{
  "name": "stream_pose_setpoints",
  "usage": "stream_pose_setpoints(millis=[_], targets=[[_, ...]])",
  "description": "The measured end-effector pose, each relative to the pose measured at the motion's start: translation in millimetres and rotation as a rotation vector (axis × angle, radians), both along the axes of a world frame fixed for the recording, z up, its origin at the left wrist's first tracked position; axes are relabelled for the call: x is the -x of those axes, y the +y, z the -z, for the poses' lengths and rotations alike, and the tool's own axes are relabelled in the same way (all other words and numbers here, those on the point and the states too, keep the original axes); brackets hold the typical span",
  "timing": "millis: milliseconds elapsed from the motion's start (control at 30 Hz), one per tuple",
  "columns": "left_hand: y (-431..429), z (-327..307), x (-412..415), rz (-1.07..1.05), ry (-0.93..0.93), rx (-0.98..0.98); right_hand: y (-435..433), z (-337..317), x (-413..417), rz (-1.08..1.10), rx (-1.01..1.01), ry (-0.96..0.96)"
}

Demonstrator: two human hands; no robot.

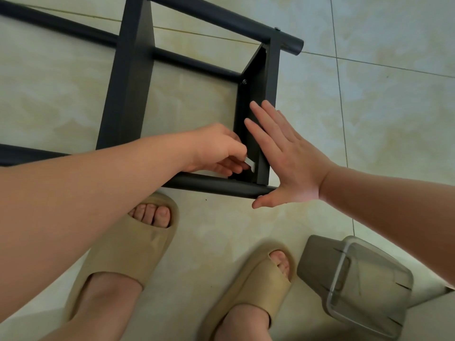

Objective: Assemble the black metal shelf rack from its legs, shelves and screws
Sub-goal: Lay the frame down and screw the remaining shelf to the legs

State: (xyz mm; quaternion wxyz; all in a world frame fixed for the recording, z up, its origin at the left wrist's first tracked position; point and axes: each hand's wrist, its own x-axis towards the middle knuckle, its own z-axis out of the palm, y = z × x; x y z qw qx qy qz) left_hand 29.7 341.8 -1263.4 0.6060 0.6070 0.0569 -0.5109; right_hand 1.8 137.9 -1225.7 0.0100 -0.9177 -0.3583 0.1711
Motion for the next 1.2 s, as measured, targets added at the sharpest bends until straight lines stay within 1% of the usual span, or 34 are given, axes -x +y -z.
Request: stream_pose_setpoints(millis=[67,133,300,367,500,567,700,800,933,1067,1133,1200], targets=[[3,0,1,0.092,-0.1,-0.032,0,0,0,-0.001,0.003,0.001],[5,-1,2,0.15,-0.154,-0.038,0,0,0,-0.001,0.005,0.001],[8,-4,-3,0.115,-0.151,-0.006,-1,1,-1,-0.001,0.001,0.003],[6,-5,-3,0.125,-0.168,-0.03,-1,1,-1,-0.002,-0.003,0.002],[3,-7,-2,0.241,-0.323,-0.124,-1,2,-1,-0.001,-0.011,0.003],[3,-9,-3,0.281,-0.366,-0.14,-1,2,-1,0.001,-0.006,0.005],[2,-11,-4,0.208,-0.33,-0.132,-1,2,-1,-0.001,-0.003,-0.001],[1,-10,-4,0.217,-0.331,-0.135,-1,2,-1,-0.003,-0.003,0.002],[2,-9,-4,0.291,-0.418,-0.156,-1,2,-1,0.0,-0.009,0.005],[3,-8,-5,0.264,-0.464,-0.172,-1,1,-1,0.004,-0.01,0.01],[1,-7,-4,0.225,-0.448,-0.166,-1,1,-1,0.004,-0.004,0.008],[1,-7,-2,0.153,-0.365,-0.144,-1,1,-1,0.002,0.002,0.004]])
